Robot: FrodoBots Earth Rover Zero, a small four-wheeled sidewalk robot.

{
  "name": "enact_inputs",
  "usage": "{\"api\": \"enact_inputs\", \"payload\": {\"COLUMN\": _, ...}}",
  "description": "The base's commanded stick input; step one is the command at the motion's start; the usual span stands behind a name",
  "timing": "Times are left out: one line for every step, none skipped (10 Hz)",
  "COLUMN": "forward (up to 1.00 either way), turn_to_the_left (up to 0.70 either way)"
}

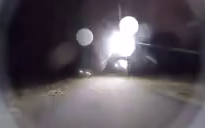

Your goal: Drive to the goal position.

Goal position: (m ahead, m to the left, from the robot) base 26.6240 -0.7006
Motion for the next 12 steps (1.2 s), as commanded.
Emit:
{"api": "enact_inputs", "payload": {"forward": 1.00, "turn_to_the_left": 0.00}}
{"api": "enact_inputs", "payload": {"forward": 1.00, "turn_to_the_left": 0.00}}
{"api": "enact_inputs", "payload": {"forward": 1.00, "turn_to_the_left": 0.00}}
{"api": "enact_inputs", "payload": {"forward": 1.00, "turn_to_the_left": 0.00}}
{"api": "enact_inputs", "payload": {"forward": 1.00, "turn_to_the_left": 0.00}}
{"api": "enact_inputs", "payload": {"forward": 1.00, "turn_to_the_left": 0.00}}
{"api": "enact_inputs", "payload": {"forward": 1.00, "turn_to_the_left": 0.00}}
{"api": "enact_inputs", "payload": {"forward": 1.00, "turn_to_the_left": -0.14}}
{"api": "enact_inputs", "payload": {"forward": 1.00, "turn_to_the_left": -0.34}}
{"api": "enact_inputs", "payload": {"forward": 1.00, "turn_to_the_left": -0.23}}
{"api": "enact_inputs", "payload": {"forward": 1.00, "turn_to_the_left": 0.00}}
{"api": "enact_inputs", "payload": {"forward": 1.00, "turn_to_the_left": 0.00}}
